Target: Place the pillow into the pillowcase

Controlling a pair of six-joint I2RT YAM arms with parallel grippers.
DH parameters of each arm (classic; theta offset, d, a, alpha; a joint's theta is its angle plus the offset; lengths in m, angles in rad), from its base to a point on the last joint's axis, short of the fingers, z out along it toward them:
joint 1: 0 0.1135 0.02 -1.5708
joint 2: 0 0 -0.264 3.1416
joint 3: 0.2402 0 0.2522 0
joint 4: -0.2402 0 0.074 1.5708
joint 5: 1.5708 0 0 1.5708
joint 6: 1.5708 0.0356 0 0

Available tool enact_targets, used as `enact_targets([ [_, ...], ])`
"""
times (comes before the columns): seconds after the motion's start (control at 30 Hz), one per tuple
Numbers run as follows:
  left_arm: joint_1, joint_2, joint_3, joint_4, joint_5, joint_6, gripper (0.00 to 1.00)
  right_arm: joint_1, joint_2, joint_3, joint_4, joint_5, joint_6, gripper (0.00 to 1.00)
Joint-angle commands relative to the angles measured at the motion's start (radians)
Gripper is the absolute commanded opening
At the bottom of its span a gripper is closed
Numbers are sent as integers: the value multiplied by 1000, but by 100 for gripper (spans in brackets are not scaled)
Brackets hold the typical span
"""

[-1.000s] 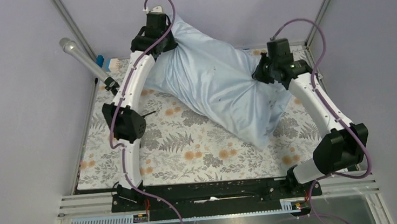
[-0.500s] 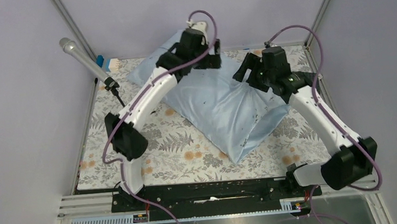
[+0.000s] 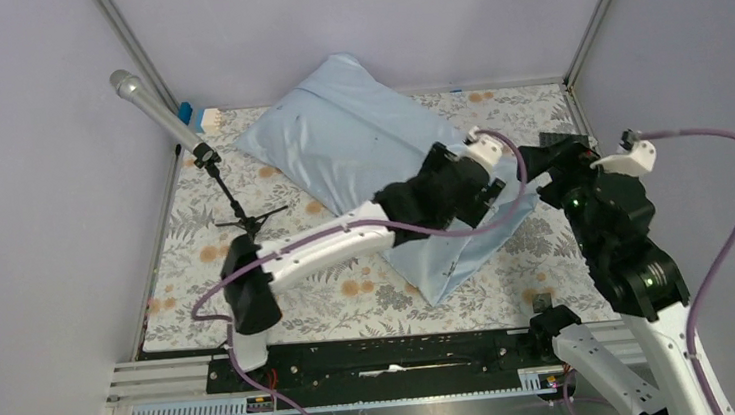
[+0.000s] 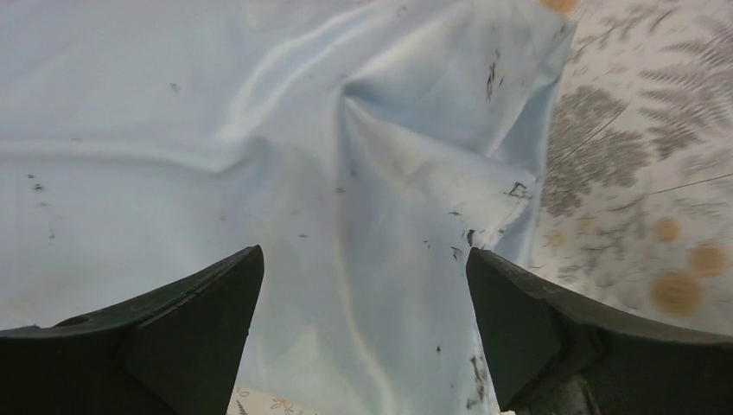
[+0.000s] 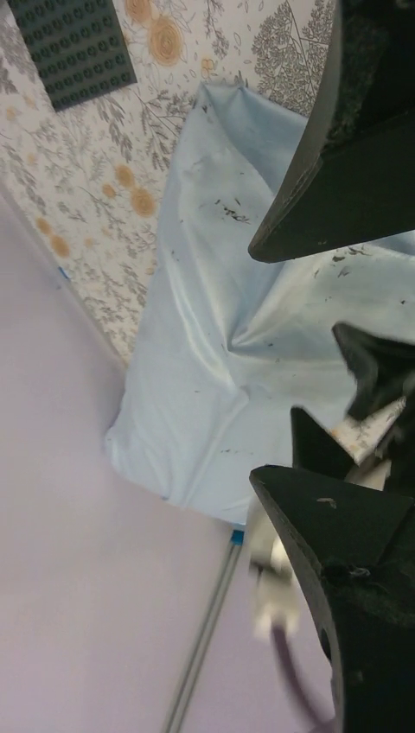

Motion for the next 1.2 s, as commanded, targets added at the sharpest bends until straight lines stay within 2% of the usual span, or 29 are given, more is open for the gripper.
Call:
enact_targets([
  [0.0,-74,123,16,84,-288,153,99,-3,-71,-23,-11,109,26,94],
  [0.2,-129,186,-88,217,-327,228,99,-3,-106,-25,-28,132,8,94],
  [0.53,-80,257,-192,287,-223,199,99,-3,-111,-64,-32,115,20,95],
  [0.67,-54,240,-305,377,-173,153,99,-2,-136,-39,-36,144,15,95],
  [0.83,-27,268,-345,376,-126,119,99,-3,-148,41,-31,171,-11,95],
  [0.97,-7,347,-286,273,-207,76,98,-3,-132,78,-33,164,-35,95],
  [1.0,8,375,-256,233,-216,52,94,-3,-130,71,-33,156,-33,95],
  [1.07,50,407,-202,156,-196,3,78,-3,-132,45,-34,139,-20,95],
  [1.17,106,376,-207,155,-114,-27,42,-3,-130,-10,-57,122,-2,95],
])
